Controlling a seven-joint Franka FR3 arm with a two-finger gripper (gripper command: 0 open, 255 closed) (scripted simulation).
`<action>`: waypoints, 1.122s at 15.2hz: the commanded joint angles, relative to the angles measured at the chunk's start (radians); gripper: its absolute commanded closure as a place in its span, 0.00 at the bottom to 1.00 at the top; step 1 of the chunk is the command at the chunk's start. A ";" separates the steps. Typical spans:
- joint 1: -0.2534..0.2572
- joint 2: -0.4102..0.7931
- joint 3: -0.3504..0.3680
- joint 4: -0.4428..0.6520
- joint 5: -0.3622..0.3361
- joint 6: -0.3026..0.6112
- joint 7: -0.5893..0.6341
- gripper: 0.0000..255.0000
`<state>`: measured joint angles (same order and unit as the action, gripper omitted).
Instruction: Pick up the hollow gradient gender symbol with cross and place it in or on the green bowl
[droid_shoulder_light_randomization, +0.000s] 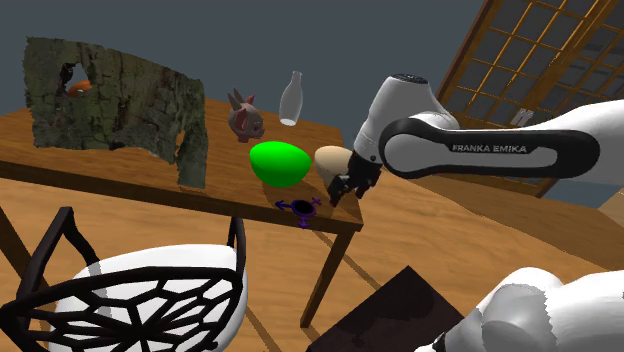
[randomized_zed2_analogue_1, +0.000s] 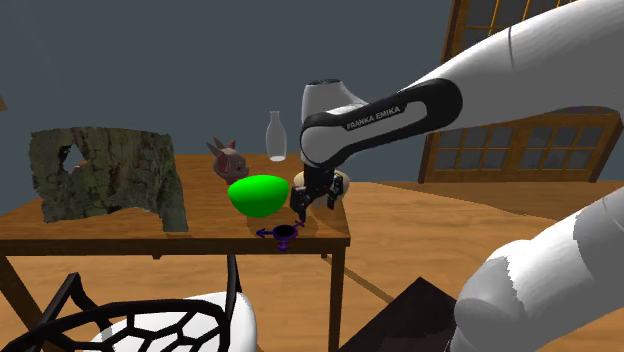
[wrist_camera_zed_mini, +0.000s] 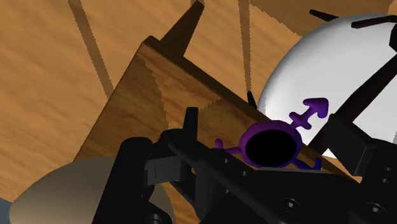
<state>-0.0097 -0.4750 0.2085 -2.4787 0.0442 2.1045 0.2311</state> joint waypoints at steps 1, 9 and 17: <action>-0.006 0.066 0.021 0.011 0.009 0.068 0.054 0.00; -0.028 0.303 0.081 0.085 -0.009 0.263 0.223 0.00; -0.033 0.373 0.087 0.061 -0.035 0.355 0.242 0.00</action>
<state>-0.0431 -0.1052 0.2951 -2.4184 0.0103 2.4557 0.4718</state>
